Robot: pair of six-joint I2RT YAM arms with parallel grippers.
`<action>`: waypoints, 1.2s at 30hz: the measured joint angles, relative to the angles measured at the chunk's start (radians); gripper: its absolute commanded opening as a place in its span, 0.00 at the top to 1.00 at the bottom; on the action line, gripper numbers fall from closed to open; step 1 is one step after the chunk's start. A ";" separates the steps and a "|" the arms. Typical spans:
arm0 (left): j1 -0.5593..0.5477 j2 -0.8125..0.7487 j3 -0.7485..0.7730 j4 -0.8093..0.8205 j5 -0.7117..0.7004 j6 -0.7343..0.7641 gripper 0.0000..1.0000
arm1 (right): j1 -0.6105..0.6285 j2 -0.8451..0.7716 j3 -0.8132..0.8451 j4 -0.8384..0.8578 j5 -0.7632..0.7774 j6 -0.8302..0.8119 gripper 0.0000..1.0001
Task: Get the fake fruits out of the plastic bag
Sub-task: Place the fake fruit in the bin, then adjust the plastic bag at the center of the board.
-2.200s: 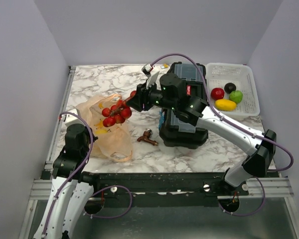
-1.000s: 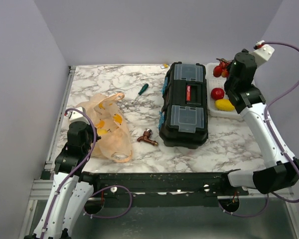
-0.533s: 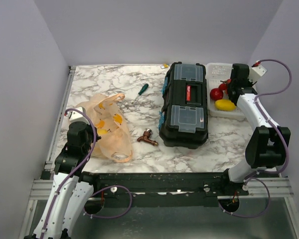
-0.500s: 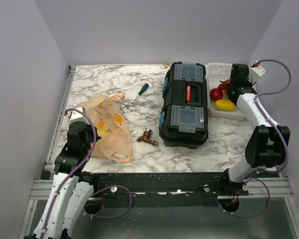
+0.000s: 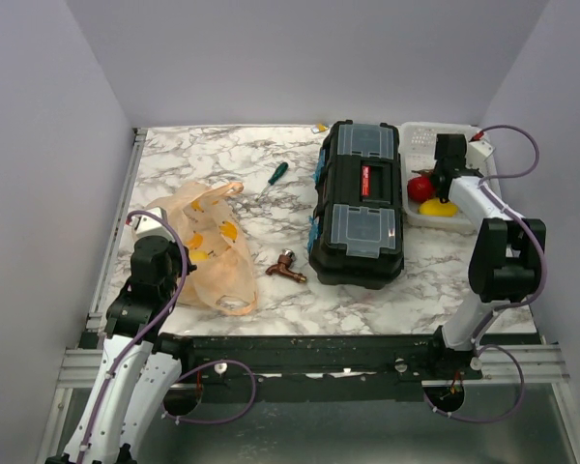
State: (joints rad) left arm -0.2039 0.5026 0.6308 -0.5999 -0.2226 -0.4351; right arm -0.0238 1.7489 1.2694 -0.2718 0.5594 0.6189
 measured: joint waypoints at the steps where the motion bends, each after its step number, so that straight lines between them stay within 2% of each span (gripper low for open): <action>1: -0.001 0.000 0.000 0.000 0.000 0.000 1.00 | 0.000 0.012 0.005 -0.005 -0.011 -0.002 0.59; 5: -0.002 0.003 0.000 0.000 0.000 0.000 1.00 | -0.002 0.040 0.023 -0.020 -0.057 -0.017 0.42; 11: -0.006 0.004 0.000 0.000 0.000 0.000 1.00 | -0.002 0.024 0.048 -0.030 -0.118 -0.051 0.24; 15: -0.006 0.004 0.000 0.000 0.001 0.000 1.00 | -0.002 -0.050 0.048 -0.036 -0.158 -0.070 0.16; 21: -0.008 0.006 0.000 0.000 0.004 0.000 1.00 | 0.038 -0.219 0.050 -0.020 -0.208 -0.097 0.11; 24: -0.008 0.006 0.000 0.000 0.005 0.000 1.00 | 0.163 -0.282 0.050 0.023 -0.227 -0.127 0.11; 30: -0.008 0.010 0.000 0.000 0.005 0.000 1.00 | 0.588 -0.311 0.050 0.105 -0.243 -0.202 0.12; 36: -0.008 0.010 0.000 0.000 0.004 0.000 1.00 | 0.922 -0.298 0.029 0.204 -0.271 -0.266 0.13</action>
State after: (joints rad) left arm -0.2115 0.5125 0.6308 -0.5995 -0.2188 -0.4347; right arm 0.8982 1.4506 1.2980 -0.0677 0.2886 0.3527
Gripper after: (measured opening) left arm 0.002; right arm 0.876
